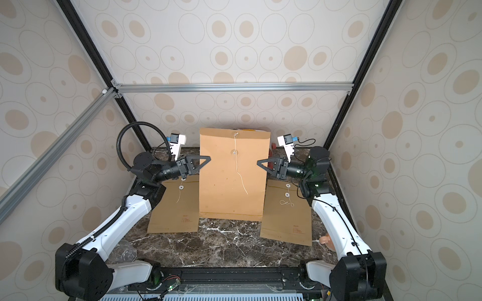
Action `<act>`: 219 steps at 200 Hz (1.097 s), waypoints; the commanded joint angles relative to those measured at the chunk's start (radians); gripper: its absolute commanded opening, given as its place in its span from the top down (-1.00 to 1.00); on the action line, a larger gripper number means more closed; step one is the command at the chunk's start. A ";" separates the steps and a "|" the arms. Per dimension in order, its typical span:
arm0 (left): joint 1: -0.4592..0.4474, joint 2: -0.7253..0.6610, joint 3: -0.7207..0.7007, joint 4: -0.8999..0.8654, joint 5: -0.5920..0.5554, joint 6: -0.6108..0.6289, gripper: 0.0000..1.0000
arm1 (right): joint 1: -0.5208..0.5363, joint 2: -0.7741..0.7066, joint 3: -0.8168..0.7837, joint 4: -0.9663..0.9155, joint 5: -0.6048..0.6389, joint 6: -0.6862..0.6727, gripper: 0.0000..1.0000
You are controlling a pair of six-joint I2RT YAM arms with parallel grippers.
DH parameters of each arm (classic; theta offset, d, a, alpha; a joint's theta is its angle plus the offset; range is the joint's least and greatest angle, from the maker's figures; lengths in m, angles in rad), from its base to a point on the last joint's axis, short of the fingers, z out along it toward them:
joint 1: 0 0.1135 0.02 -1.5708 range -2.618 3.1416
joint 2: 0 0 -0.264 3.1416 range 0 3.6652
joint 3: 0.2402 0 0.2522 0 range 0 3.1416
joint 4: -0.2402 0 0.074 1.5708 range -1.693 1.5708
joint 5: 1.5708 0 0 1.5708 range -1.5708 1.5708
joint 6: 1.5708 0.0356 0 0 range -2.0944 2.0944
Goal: Close the mouth of the file bag
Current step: Pick up the file bag from the center of the board.
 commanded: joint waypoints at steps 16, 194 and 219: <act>-0.006 -0.042 0.039 -0.122 -0.020 0.141 1.00 | -0.009 -0.044 0.077 -0.351 0.157 -0.291 0.27; -0.052 -0.097 0.035 -0.227 -0.049 0.289 1.00 | 0.108 0.045 0.244 -0.099 0.306 -0.199 0.20; -0.053 -0.082 0.034 -0.190 -0.031 0.255 1.00 | 0.169 0.085 0.238 -0.135 0.331 -0.244 0.20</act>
